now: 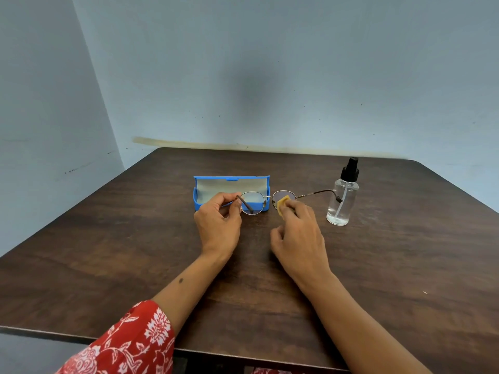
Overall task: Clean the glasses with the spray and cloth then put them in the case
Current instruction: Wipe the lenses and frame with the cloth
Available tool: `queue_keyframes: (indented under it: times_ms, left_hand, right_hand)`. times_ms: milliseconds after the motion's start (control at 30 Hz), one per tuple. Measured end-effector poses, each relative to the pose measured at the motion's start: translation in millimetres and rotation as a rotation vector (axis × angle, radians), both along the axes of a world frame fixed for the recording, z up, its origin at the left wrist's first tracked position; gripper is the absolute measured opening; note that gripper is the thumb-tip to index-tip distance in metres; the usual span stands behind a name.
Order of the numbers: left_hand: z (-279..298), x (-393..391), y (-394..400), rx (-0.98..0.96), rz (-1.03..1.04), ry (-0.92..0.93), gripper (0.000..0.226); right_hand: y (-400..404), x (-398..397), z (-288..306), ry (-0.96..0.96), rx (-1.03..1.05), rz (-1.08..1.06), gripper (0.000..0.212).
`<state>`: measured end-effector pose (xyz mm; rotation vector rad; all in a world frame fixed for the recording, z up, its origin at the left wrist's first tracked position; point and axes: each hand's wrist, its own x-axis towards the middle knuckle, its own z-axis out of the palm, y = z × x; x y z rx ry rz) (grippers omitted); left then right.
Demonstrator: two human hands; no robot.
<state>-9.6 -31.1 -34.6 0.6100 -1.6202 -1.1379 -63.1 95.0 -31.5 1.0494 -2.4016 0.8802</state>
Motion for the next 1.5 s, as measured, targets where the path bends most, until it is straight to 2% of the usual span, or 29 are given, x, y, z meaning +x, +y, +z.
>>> queue_keyframes:
  times_ms: [133, 300, 467, 633, 800, 967, 1100, 1267, 1433, 1500]
  left_hand:
    - [-0.2, 0.5, 1.1, -0.018, 0.003, 0.001, 0.009]
    - [0.0, 0.5, 0.2, -0.005, 0.010, 0.000, 0.010]
    - [-0.7, 0.9, 0.9, -0.023, 0.006, -0.006, 0.011]
    - [1.9, 1.2, 2.2, -0.016, 0.018, -0.005, 0.013]
    - [1.5, 2.2, 3.4, -0.042, 0.014, -0.019, 0.011]
    - [2.2, 1.2, 2.4, -0.042, 0.021, -0.013, 0.010]
    - [1.3, 1.0, 3.0, -0.044, 0.025, -0.014, 0.010]
    - [1.8, 0.9, 2.7, -0.058, 0.030, -0.022, 0.011]
    - [0.9, -0.4, 3.5, -0.029, 0.015, -0.014, 0.011]
    - [0.7, -0.3, 3.2, -0.022, 0.016, -0.017, 0.011]
  right_hand:
    - [2.8, -3.9, 0.7, -0.041, -0.039, -0.105, 0.040]
    - [-0.3, -0.1, -1.3, 0.030, -0.014, 0.012, 0.037]
    - [3.0, -3.2, 0.5, -0.012, -0.043, -0.093, 0.034]
    - [-1.6, -0.1, -1.4, 0.033, -0.018, 0.011, 0.037]
    - [1.2, -3.2, 1.5, -0.033, -0.035, -0.111, 0.038]
    - [-2.2, 0.2, -0.8, 0.016, -0.023, 0.006, 0.040]
    - [0.7, -1.9, 1.7, -0.049, -0.024, -0.099, 0.042]
    - [-2.1, 1.6, 0.3, -0.010, 0.034, 0.018, 0.044]
    - [1.4, -1.7, 2.4, -0.060, -0.002, -0.103, 0.045]
    - [0.8, -1.1, 2.0, -0.046, 0.019, -0.075, 0.045]
